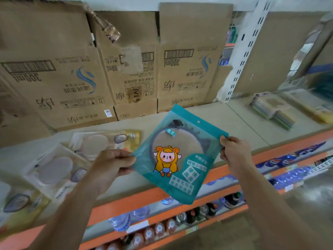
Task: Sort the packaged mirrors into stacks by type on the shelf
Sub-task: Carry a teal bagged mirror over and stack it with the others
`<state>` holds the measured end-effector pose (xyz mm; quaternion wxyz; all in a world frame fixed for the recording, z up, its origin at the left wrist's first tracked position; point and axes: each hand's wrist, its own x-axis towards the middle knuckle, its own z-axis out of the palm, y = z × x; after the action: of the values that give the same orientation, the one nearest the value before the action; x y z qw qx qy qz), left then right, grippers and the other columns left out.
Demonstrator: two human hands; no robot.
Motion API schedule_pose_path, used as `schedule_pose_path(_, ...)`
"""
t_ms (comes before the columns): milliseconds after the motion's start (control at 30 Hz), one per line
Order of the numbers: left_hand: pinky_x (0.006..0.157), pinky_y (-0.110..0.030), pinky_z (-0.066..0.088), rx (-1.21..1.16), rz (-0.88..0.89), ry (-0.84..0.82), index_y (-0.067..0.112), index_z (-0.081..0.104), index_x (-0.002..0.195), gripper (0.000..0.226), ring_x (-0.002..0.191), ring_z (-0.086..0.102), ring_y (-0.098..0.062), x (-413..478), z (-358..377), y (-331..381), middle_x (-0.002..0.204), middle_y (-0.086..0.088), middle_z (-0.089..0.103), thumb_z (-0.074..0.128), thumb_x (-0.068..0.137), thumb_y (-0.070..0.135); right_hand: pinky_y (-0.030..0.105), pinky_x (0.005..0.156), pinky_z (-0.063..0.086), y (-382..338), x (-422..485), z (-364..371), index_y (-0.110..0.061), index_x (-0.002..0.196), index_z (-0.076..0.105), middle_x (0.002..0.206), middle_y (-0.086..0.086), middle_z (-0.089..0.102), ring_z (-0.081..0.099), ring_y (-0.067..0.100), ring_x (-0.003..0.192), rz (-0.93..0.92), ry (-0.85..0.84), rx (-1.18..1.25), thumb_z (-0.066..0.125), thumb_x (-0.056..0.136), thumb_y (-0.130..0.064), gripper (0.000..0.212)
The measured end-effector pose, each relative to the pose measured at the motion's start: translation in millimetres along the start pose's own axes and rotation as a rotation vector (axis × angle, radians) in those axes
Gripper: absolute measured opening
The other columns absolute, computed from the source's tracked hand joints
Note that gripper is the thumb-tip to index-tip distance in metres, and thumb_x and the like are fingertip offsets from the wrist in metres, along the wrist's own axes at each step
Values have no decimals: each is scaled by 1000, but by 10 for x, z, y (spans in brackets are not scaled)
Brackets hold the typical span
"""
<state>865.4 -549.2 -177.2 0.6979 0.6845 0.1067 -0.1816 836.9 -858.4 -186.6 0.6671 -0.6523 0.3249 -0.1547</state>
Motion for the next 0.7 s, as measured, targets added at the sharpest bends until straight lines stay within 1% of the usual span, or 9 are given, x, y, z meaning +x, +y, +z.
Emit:
schedule_pose_path(167, 47, -14, 50, 42, 38, -25, 6, 62, 78, 14, 48, 64, -8, -60, 419, -11, 56, 1, 66, 61, 83, -7, 18, 34, 23, 14, 129, -415, -6, 65, 52, 52, 2, 35, 29, 6, 31, -14, 13, 61, 51, 95, -5, 30)
schedule_pose_path(267, 47, -14, 50, 62, 57, -44, 6, 62, 76, 16, 48, 63, -8, -81, 698, -24, 56, 0, 66, 61, 82, -8, 18, 34, 21, -2, 198, -688, -5, 61, 49, 45, 1, 34, 27, 6, 29, -42, 38, 75, 52, 94, -4, 34)
schedule_pose_path(433, 48, -13, 50, 115, 74, -91, 6, 62, 76, 15, 48, 63, -6, -70, 1170, -54, 56, 1, 67, 61, 82, -8, 17, 33, 23, 23, 376, -1165, -2, 62, 52, 37, -1, 35, 29, 7, 29, -78, 78, 31, 55, 93, -6, 31)
schedule_pose_path(567, 49, -13, 51, 137, 84, -112, 5, 63, 77, 14, 50, 63, -6, -23, 1463, -67, 57, 1, 68, 62, 82, -7, 19, 36, 24, 34, 495, -1457, -2, 62, 51, 44, 2, 36, 28, 9, 31, -100, 92, -2, 55, 93, -7, 32)
schedule_pose_path(700, 50, -14, 52, 157, 94, -151, 4, 64, 78, 12, 51, 64, -7, 49, 1698, -47, 58, 0, 68, 62, 82, -7, 25, 42, 24, 54, 628, -1671, -2, 63, 49, 50, 4, 36, 29, 15, 40, -101, 125, -28, 55, 93, -9, 32)
